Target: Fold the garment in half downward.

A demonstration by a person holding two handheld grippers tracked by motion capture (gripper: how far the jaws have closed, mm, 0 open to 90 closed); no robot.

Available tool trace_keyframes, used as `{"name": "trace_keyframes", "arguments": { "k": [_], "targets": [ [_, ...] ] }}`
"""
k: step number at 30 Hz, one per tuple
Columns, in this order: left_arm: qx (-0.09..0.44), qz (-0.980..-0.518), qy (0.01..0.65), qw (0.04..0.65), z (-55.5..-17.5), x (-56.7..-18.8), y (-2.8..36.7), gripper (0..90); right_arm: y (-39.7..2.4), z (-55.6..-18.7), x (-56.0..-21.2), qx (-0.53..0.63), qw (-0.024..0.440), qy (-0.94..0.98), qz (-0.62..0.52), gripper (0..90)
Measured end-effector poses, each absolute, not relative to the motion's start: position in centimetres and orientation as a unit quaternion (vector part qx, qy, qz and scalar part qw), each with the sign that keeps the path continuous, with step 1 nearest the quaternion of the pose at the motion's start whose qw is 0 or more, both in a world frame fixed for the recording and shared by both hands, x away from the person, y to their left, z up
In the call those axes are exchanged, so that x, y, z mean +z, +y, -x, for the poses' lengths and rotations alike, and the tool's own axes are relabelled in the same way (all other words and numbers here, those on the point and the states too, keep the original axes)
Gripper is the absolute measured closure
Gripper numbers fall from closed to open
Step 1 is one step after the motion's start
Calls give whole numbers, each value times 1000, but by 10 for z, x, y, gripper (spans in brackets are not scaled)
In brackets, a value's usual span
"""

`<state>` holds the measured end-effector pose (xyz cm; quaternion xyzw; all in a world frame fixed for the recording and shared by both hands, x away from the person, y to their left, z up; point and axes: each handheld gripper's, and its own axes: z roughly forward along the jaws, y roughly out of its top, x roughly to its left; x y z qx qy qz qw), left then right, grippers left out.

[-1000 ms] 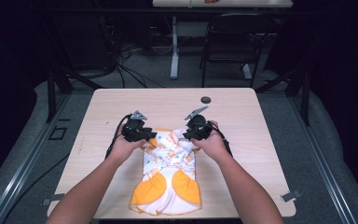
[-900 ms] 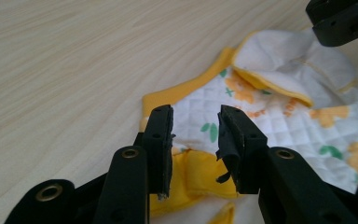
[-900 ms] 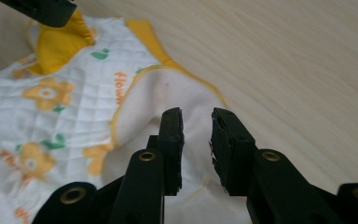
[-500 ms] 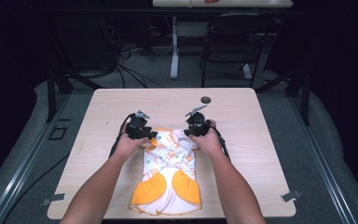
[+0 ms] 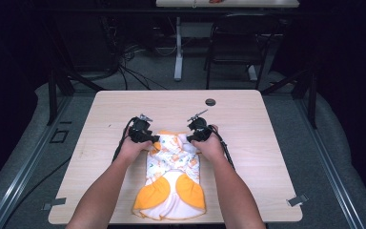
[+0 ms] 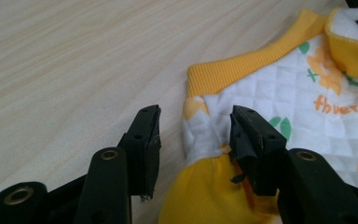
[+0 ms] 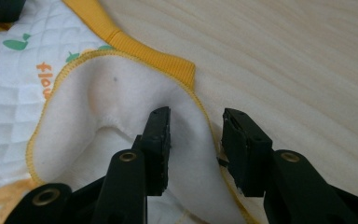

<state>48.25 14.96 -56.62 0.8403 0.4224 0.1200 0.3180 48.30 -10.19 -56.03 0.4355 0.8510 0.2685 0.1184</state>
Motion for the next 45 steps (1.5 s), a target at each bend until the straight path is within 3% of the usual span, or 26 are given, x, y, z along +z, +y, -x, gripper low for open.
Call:
{"name": "trace_keyframes", "arguments": {
  "k": [9, 17, 25, 45],
  "targets": [
    [114, -839, 428, 317, -483, -569, 149, 528, -105, -484, -562, 270, 103, 848, -444, 635],
    [103, -842, 417, 326, -480, -570, 149, 668, -104, -482, -564, 291, 88, 843, -443, 788],
    [107, -836, 419, 338, -477, -572, 152, 811, -102, -479, -563, 283, 94, 853, -427, 850],
    [106, -839, 426, 323, -478, -568, 147, 843, -98, -478, -559, 272, 109, 855, -427, 871]
  ]
}}
